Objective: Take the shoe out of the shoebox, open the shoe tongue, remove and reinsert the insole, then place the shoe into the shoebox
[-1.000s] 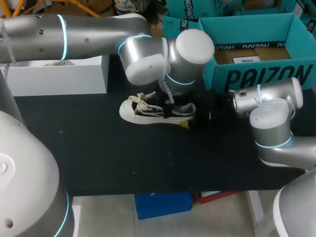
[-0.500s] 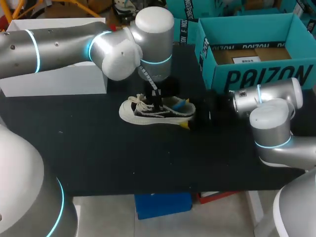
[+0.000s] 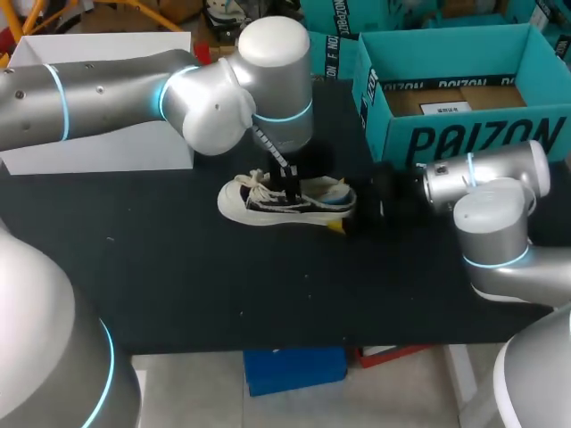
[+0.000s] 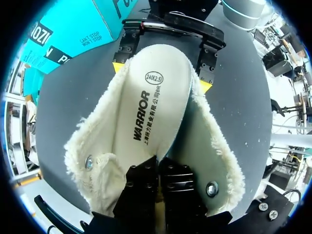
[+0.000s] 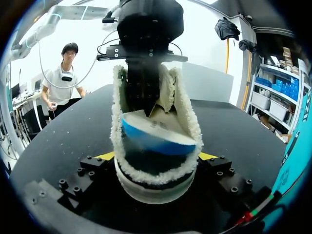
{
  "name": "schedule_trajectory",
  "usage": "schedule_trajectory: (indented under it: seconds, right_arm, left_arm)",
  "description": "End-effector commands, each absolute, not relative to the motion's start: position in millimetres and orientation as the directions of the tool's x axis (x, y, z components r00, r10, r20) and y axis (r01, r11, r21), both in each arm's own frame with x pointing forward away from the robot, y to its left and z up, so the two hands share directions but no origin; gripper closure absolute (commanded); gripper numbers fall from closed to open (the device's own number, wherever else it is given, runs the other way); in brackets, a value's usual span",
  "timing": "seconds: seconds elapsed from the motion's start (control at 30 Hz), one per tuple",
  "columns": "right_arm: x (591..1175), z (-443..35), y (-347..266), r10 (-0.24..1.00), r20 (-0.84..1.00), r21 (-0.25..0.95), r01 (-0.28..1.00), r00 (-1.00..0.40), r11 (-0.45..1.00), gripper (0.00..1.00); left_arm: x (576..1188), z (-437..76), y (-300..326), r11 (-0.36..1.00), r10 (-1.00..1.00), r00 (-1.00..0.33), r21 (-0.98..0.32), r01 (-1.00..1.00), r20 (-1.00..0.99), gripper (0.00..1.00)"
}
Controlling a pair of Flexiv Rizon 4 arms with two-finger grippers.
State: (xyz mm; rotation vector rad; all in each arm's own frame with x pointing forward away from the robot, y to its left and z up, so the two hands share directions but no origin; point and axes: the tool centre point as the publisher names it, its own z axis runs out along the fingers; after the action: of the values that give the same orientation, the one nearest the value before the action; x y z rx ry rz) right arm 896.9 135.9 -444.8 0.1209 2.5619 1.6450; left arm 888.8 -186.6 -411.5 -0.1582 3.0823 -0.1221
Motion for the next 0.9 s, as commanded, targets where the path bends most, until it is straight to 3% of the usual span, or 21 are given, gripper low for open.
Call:
schedule_trajectory:
  seconds: [0.03,0.77,0.8,0.83,0.87,0.9]
  right_arm:
    - [895.5,-445.6,138.3,0.117,-0.036,0.909,0.016,-0.992,0.416,1.00]
    - [895.5,-445.6,138.3,0.117,-0.036,0.909,0.016,-0.992,0.416,1.00]
    - [895.5,-445.6,138.3,0.117,-0.036,0.909,0.016,-0.992,0.416,1.00]
    - [895.5,-445.6,138.3,0.117,-0.036,0.909,0.016,-0.992,0.416,1.00]
    - [895.5,-445.6,138.3,0.117,-0.036,0.909,0.016,-0.992,0.416,1.00]
    - [895.5,-445.6,138.3,0.117,-0.036,0.909,0.016,-0.992,0.416,1.00]
  left_arm:
    - [883.3,-398.2,-202.7,0.993,-0.099,-0.993,-0.073,-0.094,-0.068,1.00]
    - [873.7,-399.5,-222.9,0.995,-0.080,-0.996,-0.066,-0.077,-0.042,1.00]
    - [874.1,-400.7,-222.6,0.995,-0.083,-0.996,-0.066,-0.080,-0.040,0.70]
    - [874.4,-401.0,-222.0,0.993,-0.090,-0.995,-0.079,-0.087,-0.035,0.49]
    - [874.5,-398.4,-220.5,0.992,-0.094,-0.995,-0.093,-0.091,-0.034,0.00]
    - [874.7,-395.3,-220.0,0.990,-0.098,-0.995,-0.106,-0.094,-0.035,0.00]
